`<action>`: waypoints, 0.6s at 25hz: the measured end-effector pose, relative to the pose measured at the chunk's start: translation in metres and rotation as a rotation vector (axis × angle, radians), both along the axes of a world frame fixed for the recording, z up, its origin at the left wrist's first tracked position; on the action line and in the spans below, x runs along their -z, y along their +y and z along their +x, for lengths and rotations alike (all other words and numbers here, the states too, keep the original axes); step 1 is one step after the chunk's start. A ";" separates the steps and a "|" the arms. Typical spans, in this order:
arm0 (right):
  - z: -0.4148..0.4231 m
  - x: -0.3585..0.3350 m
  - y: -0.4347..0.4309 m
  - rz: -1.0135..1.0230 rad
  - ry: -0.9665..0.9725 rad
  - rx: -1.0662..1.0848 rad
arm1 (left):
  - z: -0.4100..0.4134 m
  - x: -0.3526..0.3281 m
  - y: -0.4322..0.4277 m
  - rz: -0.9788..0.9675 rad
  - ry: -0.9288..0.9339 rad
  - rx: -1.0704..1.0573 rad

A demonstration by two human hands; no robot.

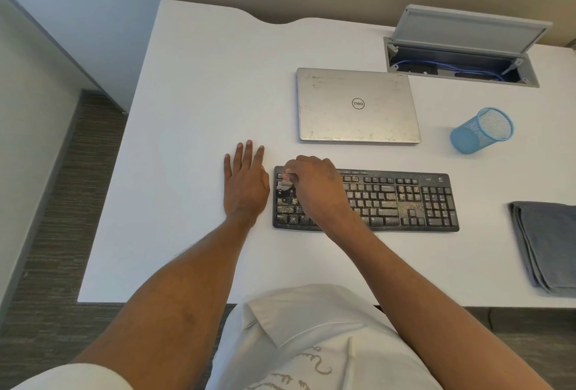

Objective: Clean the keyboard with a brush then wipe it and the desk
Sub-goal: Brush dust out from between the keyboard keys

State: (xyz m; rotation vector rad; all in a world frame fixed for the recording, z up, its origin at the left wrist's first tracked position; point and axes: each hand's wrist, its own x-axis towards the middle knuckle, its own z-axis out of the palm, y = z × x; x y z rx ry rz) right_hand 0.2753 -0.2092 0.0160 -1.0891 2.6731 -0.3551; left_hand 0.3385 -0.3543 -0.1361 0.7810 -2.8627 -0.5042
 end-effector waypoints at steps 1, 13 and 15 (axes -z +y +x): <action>-0.002 -0.002 0.003 0.037 0.031 0.022 | 0.000 0.000 0.000 0.005 0.001 -0.001; -0.003 0.002 -0.001 0.002 -0.042 0.028 | 0.000 0.002 -0.001 0.001 0.006 0.002; -0.008 0.000 0.005 0.049 -0.018 0.061 | 0.000 0.001 0.000 0.003 0.011 0.003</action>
